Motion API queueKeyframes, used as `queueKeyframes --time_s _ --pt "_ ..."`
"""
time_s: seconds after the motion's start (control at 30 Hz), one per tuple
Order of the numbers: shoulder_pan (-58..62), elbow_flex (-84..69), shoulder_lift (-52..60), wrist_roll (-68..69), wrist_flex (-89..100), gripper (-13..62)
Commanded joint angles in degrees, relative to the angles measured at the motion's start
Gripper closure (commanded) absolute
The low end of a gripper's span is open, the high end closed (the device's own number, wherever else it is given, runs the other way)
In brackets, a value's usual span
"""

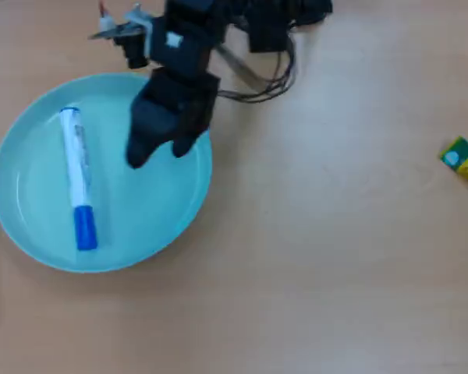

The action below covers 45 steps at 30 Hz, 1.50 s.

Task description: Pick up the blue pen, then put it in the green bowl

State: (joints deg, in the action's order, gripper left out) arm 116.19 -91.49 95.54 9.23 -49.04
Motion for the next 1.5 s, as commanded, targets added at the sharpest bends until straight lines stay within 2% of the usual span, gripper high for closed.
queueKeyframes --time_s 0.0,0.37,0.53,0.67,0.87,1.1,1.3,1.47 --pt "-2.99 4.22 7.38 0.44 2.72 1.6" --pt "-20.13 -4.31 19.95 -3.34 2.72 1.6" --pt "-22.06 -17.93 30.59 -3.25 4.83 1.5" --pt "-22.24 -31.55 40.25 -3.43 13.89 1.6" --pt "-22.5 -45.53 40.52 -3.43 23.2 2.2" --pt "-20.74 -63.98 40.61 -7.21 43.77 17.5" --pt "-17.31 -79.19 40.52 -7.47 62.23 23.5" --pt "-14.33 -86.4 40.52 -7.21 69.08 33.7"
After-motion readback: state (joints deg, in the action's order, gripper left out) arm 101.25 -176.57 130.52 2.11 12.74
